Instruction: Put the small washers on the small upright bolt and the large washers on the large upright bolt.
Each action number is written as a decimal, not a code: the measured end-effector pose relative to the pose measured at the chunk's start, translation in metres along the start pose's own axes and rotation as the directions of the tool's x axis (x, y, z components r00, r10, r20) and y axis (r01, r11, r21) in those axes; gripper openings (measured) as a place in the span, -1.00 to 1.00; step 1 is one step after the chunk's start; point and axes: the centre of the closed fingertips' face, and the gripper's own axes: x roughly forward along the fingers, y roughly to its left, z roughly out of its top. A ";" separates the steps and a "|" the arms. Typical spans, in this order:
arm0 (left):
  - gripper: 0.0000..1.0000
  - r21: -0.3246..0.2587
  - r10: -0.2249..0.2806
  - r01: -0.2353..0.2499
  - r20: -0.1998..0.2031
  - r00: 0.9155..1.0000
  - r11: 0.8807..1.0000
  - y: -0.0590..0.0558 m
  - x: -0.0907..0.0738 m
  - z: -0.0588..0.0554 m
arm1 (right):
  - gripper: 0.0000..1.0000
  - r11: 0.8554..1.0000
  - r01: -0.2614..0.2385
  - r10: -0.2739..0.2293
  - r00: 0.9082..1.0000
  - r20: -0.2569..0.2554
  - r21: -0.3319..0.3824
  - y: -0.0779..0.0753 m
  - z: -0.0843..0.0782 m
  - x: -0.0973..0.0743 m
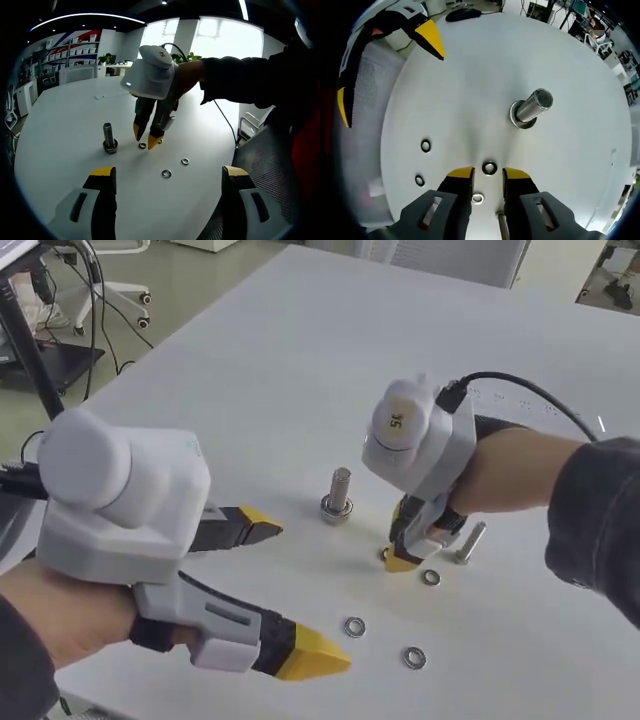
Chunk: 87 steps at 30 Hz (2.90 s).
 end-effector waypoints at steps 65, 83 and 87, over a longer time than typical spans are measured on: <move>0.73 0.004 0.001 -0.001 0.006 1.000 1.000 -0.002 0.001 0.001 | -0.72 0.999 0.028 -0.028 0.999 0.021 -0.026 0.003 0.004 -0.011; 0.73 0.013 -0.007 0.007 0.001 1.000 1.000 -0.004 0.002 0.001 | -0.72 0.997 0.070 -0.069 0.997 0.042 -0.016 0.004 0.001 -0.039; 0.73 0.014 -0.010 0.010 0.002 1.000 1.000 -0.005 0.002 0.001 | -0.72 0.997 0.076 -0.076 0.996 0.044 -0.009 0.005 -0.001 -0.046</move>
